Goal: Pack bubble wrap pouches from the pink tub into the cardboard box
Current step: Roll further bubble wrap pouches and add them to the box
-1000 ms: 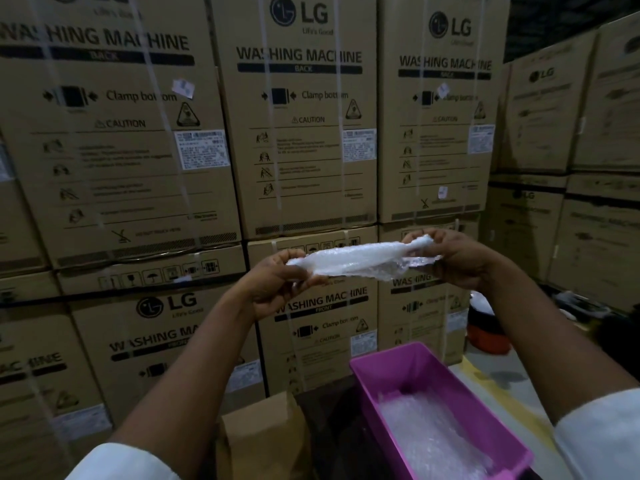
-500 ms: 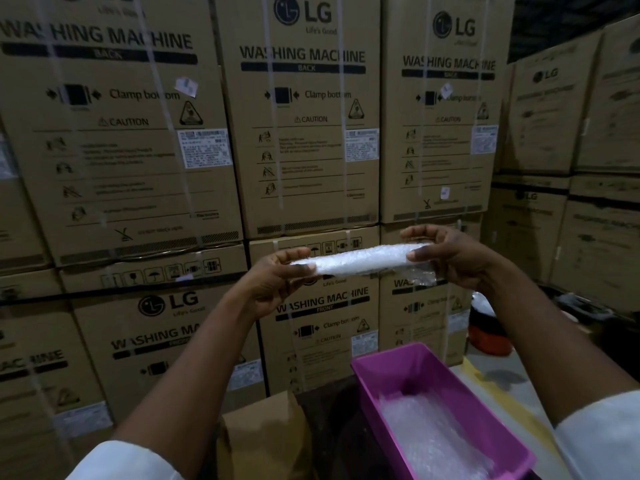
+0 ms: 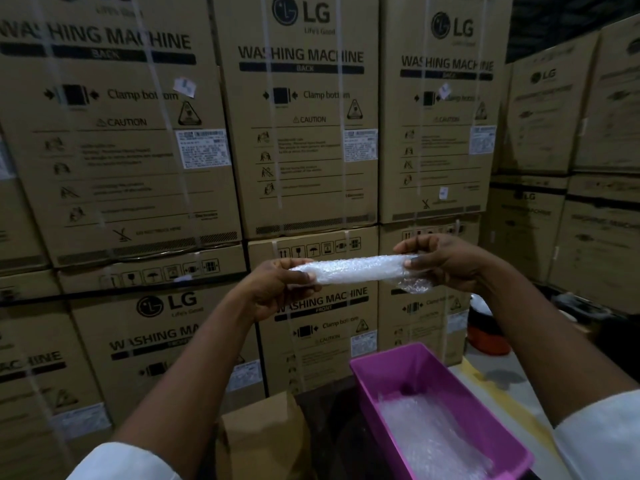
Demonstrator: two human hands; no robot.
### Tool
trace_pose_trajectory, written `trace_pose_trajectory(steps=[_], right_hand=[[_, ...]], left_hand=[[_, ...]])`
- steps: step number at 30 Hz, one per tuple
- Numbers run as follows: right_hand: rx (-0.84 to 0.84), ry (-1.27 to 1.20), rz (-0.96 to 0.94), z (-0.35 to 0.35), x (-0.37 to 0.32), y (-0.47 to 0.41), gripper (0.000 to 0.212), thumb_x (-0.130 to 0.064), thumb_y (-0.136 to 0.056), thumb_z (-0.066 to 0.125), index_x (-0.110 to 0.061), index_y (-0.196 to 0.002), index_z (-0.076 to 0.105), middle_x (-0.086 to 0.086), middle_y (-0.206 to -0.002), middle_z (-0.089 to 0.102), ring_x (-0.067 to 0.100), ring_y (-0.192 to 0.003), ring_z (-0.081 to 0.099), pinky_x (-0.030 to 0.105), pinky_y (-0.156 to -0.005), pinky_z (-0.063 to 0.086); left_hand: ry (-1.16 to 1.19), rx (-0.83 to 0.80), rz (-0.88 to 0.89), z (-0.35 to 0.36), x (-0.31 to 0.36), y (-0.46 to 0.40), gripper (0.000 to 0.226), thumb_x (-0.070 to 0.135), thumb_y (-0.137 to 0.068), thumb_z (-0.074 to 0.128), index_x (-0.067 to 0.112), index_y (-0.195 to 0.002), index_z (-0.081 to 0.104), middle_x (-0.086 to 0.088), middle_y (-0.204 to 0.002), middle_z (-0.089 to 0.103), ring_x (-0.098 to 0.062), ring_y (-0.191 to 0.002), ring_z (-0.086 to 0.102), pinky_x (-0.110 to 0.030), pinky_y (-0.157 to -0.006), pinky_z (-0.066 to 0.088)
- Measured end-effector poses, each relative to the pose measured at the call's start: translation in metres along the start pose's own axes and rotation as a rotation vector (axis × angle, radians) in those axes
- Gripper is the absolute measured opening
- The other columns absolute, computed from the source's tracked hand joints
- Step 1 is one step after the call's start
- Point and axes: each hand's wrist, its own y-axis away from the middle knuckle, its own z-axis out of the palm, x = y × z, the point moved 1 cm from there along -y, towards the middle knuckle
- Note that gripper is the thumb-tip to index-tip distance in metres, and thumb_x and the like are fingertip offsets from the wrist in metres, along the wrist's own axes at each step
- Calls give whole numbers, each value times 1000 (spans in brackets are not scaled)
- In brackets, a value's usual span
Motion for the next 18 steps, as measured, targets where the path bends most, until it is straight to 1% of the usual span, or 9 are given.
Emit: trace_pose_trajectory(steps=[3, 6, 8, 10, 11, 14, 16, 18], right_hand=[[-18, 22, 20, 0, 1, -1, 38, 8, -80, 62, 0, -117, 60, 20, -121, 60, 28, -95, 66, 29, -67, 58], [-15, 65, 33, 1, 0, 0, 38, 6, -78, 64, 1, -116, 60, 21, -117, 62, 26, -91, 67, 27, -65, 58], [-11, 87, 45, 1, 0, 1, 40, 3, -74, 66, 1, -113, 60, 21, -115, 62, 26, -91, 67, 30, -68, 59], [-24, 96, 67, 2, 0, 2, 45, -2, -69, 69, 0, -113, 59, 21, -113, 63, 27, -91, 67, 36, -77, 59], [-32, 92, 77, 3, 1, 3, 46, -4, -68, 69, -2, -113, 59, 20, -111, 64, 27, -90, 67, 37, -77, 58], [-46, 32, 88, 4, 0, 6, 46, -3, -69, 68, -5, -114, 57, 20, -108, 64, 25, -82, 67, 30, -63, 59], [-36, -7, 74, 3, -1, 7, 46, -1, -70, 68, -5, -114, 57, 22, -112, 62, 25, -81, 69, 27, -60, 60], [-7, -20, 51, 1, -2, 7, 46, 1, -69, 68, -5, -113, 58, 21, -112, 62, 24, -81, 70, 25, -59, 60]], left_hand=[[0, 11, 23, -2, 0, -2, 41, -10, -82, 61, -1, -121, 56, -26, -114, 62, -27, -82, 71, -32, -73, 59], [-2, 16, 44, -4, 0, -2, 38, -9, -82, 61, -1, -120, 57, -25, -110, 64, -25, -81, 71, -31, -74, 58], [4, 22, 48, -4, 1, -2, 39, -8, -82, 62, -1, -120, 57, -25, -109, 65, -25, -80, 71, -30, -72, 59], [6, 22, 47, -4, 0, -3, 41, -7, -80, 64, -2, -120, 57, -25, -107, 66, -26, -82, 71, -30, -72, 59], [7, 20, 44, -4, 0, -2, 42, -6, -79, 65, -3, -121, 57, -25, -106, 67, -26, -82, 71, -29, -72, 59], [9, 11, 39, -5, -1, -1, 49, -2, -73, 69, -4, -120, 57, -24, -103, 69, -26, -84, 70, -29, -74, 58], [5, 0, 36, -5, -1, 0, 52, 0, -71, 70, -5, -120, 57, -22, -100, 70, -25, -83, 70, -29, -75, 58], [2, -11, 33, -5, -2, 1, 52, 1, -71, 70, -6, -120, 56, -21, -97, 69, -23, -80, 70, -27, -72, 58]])
